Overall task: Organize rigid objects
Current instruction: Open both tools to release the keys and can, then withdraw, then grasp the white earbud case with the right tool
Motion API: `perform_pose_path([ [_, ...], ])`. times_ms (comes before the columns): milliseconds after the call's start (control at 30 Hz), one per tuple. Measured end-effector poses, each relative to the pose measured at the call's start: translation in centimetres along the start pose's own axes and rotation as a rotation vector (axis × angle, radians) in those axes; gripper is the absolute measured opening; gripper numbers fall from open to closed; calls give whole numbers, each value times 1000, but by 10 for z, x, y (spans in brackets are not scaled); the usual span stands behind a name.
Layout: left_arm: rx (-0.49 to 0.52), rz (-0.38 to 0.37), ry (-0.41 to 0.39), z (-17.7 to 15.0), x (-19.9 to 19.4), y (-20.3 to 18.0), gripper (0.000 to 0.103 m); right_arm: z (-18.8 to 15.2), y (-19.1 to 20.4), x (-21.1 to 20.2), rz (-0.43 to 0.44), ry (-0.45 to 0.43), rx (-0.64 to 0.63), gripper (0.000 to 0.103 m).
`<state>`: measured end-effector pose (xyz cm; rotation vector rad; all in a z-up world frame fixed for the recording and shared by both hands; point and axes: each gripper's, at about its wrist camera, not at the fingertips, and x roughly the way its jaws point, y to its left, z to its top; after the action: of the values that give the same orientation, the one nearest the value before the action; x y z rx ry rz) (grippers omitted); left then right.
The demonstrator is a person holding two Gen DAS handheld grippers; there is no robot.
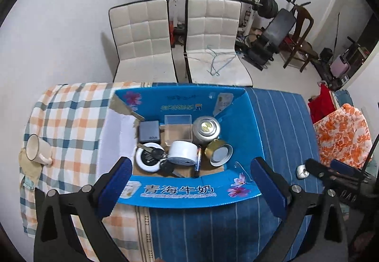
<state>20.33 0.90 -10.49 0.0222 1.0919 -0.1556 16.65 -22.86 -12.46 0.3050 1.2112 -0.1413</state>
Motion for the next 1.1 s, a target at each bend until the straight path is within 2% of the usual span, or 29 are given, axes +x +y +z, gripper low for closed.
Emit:
perform_pose_path([
  [267, -55, 3, 139, -3, 95, -17, 102, -16, -125, 88, -130, 120, 313, 95],
  [400, -54, 2, 193, -2, 130, -30, 102, -31, -177, 142, -174, 176, 453, 95],
  [500, -45, 11, 225, 0, 150, -35, 102, -33, -199, 168, -186, 189, 513, 95],
  [600, -36, 14, 260, 2, 167, -40, 102, -31, -205, 188, -210, 206, 510, 94],
  [667, -25, 22, 267, 4, 172, -43, 102, -28, -205, 202, -227, 234, 498, 89],
  [700, -21, 23, 271, 4, 173, -44, 102, -27, -207, 206, -232, 240, 496, 82],
  [733, -20, 24, 273, 4, 174, -45, 102, -27, -208, 212, -249, 247, 494, 79],
  [800, -15, 24, 284, 4, 176, -47, 102, -23, -208, 209, -269, 202, 492, 73],
  [867, -7, 25, 286, 3, 176, -49, 102, -19, -202, 207, -269, 195, 458, 60],
  [1100, 3, 18, 271, -4, 163, -49, 102, -25, -185, 196, -235, 224, 393, 60],
])
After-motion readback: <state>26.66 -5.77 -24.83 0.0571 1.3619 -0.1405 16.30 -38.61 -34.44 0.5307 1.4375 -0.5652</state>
